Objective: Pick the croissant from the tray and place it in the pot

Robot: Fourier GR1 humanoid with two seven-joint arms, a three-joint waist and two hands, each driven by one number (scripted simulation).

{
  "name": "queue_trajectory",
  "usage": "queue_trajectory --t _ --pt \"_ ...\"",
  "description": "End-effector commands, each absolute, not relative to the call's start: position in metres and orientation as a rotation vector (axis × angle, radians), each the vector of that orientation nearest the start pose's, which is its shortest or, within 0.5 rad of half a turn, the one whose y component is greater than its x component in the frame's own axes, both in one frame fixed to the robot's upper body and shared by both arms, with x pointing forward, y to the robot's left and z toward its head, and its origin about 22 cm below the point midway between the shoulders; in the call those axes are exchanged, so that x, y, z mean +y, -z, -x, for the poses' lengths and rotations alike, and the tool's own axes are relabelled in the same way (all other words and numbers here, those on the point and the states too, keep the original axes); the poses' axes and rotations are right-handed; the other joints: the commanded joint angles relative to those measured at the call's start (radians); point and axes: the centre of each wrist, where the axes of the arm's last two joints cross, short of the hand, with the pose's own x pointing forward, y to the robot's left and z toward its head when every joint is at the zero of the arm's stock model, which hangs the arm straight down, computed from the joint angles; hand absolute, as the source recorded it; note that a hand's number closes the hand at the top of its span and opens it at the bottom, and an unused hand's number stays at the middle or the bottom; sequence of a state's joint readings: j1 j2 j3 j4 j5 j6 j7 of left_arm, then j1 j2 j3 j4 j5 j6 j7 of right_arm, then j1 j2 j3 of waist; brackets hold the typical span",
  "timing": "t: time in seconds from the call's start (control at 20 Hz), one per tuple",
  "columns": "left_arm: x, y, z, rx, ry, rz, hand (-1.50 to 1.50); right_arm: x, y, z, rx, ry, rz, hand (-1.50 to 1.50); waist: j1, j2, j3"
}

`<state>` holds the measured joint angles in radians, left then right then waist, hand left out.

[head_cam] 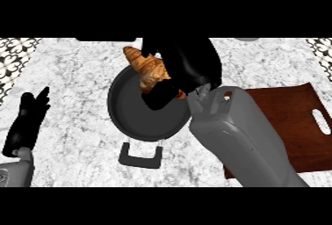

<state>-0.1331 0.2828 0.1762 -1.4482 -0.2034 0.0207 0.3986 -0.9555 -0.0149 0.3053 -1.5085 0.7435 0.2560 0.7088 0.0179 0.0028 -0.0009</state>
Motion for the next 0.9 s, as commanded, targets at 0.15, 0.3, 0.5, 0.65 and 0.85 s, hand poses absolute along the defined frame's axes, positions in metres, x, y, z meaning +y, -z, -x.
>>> queue_trajectory --t 0.15,0.3,0.5,0.65,0.85 --pt "0.323 -0.039 -0.265 -1.181 0.140 -0.508 0.00 -0.023 -0.181 -0.341 -1.496 -0.981 0.561 -1.50 0.008 0.000 0.001" --pt "0.321 -0.024 -0.260 -1.167 0.123 -0.529 0.00 -0.015 -0.186 -0.355 -1.548 -0.937 0.511 -1.50 0.006 0.000 0.000" --pt "0.325 -0.042 -0.267 -1.189 0.147 -0.511 0.00 -0.024 -0.164 -0.354 -1.639 -0.711 0.357 -1.50 0.024 0.003 0.001" --pt "0.329 -0.024 -0.270 -1.176 0.131 -0.529 0.00 -0.032 -0.174 -0.359 -1.714 -0.517 0.300 -1.50 0.010 0.005 0.001" --pt "0.327 -0.020 -0.267 -1.169 0.114 -0.527 0.00 -0.049 -0.176 -0.366 -1.782 -0.302 0.296 -1.50 -0.001 0.002 0.001"
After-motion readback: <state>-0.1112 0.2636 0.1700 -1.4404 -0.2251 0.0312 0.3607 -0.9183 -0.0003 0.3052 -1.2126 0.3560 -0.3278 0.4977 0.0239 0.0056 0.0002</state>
